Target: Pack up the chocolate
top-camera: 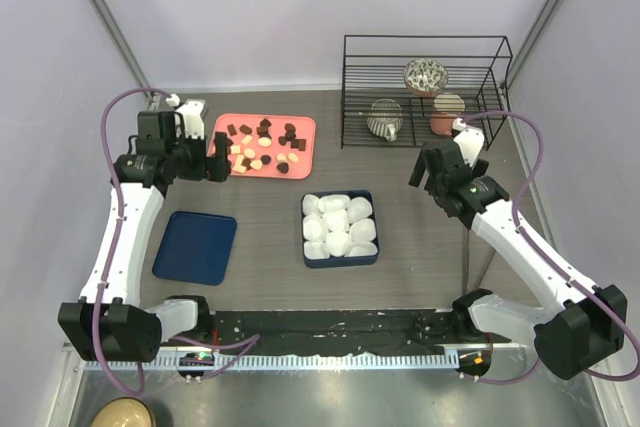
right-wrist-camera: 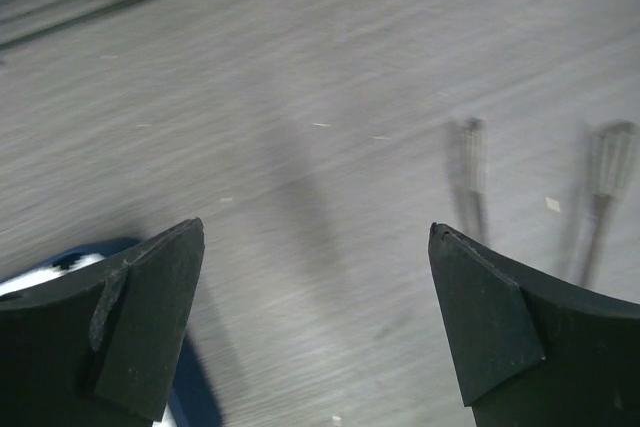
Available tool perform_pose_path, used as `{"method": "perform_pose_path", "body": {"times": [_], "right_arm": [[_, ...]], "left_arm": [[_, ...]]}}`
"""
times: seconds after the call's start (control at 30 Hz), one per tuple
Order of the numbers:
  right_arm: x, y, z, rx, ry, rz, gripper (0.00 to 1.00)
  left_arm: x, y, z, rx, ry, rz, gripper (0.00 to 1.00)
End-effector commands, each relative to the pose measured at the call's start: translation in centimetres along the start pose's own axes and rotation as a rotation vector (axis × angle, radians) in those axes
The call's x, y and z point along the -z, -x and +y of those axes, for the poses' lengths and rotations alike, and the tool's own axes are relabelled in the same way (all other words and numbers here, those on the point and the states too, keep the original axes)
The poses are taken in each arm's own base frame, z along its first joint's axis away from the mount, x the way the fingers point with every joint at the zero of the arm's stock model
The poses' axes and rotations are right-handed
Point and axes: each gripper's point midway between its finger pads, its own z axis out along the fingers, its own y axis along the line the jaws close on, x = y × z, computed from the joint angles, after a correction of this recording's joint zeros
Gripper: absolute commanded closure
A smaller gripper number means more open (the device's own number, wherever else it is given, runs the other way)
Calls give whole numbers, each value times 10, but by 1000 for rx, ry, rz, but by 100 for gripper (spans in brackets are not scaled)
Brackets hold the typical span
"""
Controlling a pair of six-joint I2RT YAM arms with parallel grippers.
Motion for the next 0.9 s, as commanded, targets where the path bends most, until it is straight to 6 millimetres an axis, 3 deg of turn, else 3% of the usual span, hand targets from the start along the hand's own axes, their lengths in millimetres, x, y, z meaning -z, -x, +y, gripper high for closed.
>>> {"method": "perform_pose_path", "body": {"times": [0.0, 0.13, 0.33, 0.57, 0.6, 0.67, 0.87], "right_arm": [[1, 6, -54, -6, -258, -4, 4], [-8, -12, -77, -28, -306, 83, 4], [-39, -50, -106, -62, -385, 249, 5], [-61, -88, -103, -59, -395, 380, 9], [-63, -91, -102, -60, -395, 384, 10], [-67, -102, -106, -47, -413, 405, 13], [-71, -111, -109, -56, -416, 431, 25]], "left_arm": [[-10, 14, 0, -4, -19, -33, 0], [-22, 19, 1, -19, -33, -35, 0], [-43, 31, 2, -23, -77, -23, 0], [-56, 37, 1, -34, -112, -22, 0], [-56, 36, 11, -18, -92, -24, 0], [-57, 33, 12, -14, -97, -17, 0], [-58, 24, 16, -15, -92, -3, 0]]}}
